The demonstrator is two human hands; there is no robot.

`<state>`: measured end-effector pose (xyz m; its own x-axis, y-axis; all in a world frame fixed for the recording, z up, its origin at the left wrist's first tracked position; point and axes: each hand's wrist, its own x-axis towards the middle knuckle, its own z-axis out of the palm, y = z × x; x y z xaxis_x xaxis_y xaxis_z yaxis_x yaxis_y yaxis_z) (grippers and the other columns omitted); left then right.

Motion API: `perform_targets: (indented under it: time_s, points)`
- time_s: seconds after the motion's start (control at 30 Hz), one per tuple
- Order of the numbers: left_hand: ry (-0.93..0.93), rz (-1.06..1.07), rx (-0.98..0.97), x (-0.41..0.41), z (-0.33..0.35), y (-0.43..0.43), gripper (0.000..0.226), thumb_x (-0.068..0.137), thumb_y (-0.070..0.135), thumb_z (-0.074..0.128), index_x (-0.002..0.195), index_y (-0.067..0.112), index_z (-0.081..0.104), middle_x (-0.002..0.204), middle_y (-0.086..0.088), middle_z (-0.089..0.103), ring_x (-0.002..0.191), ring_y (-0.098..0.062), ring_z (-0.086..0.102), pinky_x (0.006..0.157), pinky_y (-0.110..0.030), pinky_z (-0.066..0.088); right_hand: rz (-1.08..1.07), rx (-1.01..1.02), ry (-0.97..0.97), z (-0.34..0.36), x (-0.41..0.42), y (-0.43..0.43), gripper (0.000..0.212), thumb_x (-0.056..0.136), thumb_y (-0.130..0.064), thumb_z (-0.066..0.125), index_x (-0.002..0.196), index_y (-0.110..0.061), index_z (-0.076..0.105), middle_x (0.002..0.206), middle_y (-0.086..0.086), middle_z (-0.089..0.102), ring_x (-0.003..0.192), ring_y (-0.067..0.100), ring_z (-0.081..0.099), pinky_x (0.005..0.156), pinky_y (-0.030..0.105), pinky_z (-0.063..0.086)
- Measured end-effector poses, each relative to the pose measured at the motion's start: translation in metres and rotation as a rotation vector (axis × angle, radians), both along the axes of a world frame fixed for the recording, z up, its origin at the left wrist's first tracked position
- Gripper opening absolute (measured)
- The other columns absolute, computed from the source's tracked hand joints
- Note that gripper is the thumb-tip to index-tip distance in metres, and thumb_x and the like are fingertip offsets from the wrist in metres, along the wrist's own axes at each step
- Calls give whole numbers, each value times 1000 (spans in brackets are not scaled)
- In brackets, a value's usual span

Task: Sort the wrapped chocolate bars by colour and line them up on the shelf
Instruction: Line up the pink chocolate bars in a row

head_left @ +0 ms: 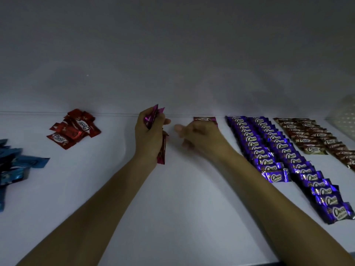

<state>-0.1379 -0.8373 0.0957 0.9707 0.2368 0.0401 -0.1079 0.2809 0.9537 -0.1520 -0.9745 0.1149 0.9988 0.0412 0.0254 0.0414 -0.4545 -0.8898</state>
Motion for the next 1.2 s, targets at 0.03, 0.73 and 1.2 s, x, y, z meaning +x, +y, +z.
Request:
perform_targets:
  time_s: [0.03, 0.73, 1.2]
  points:
    - [19, 12, -47, 2, 0, 2, 16, 96, 15, 55, 112, 19, 56, 84, 2, 66, 63, -4, 60, 52, -19, 46, 90, 43, 29, -2, -4, 9, 22, 79, -27, 74, 69, -10, 65, 67, 6, 67, 62, 21, 63, 66, 33, 51]
    - [12, -84, 20, -2, 1, 0, 18, 96, 16, 54, 114, 19, 56, 84, -2, 65, 40, -5, 41, 37, -16, 32, -164, -890, -241, 5, 16, -55, 16, 85, -17, 63, 89, -28, 73, 96, -3, 70, 100, 23, 56, 90, 34, 30]
    - [-47, -256, 55, -9, 7, -3, 15, 99, 17, 48, 106, 22, 60, 77, 1, 71, 36, -6, 40, 33, -15, 29, -216, -783, -460, -8, 32, -41, 15, 89, -22, 59, 87, -13, 71, 87, 8, 66, 86, 27, 56, 73, 34, 36]
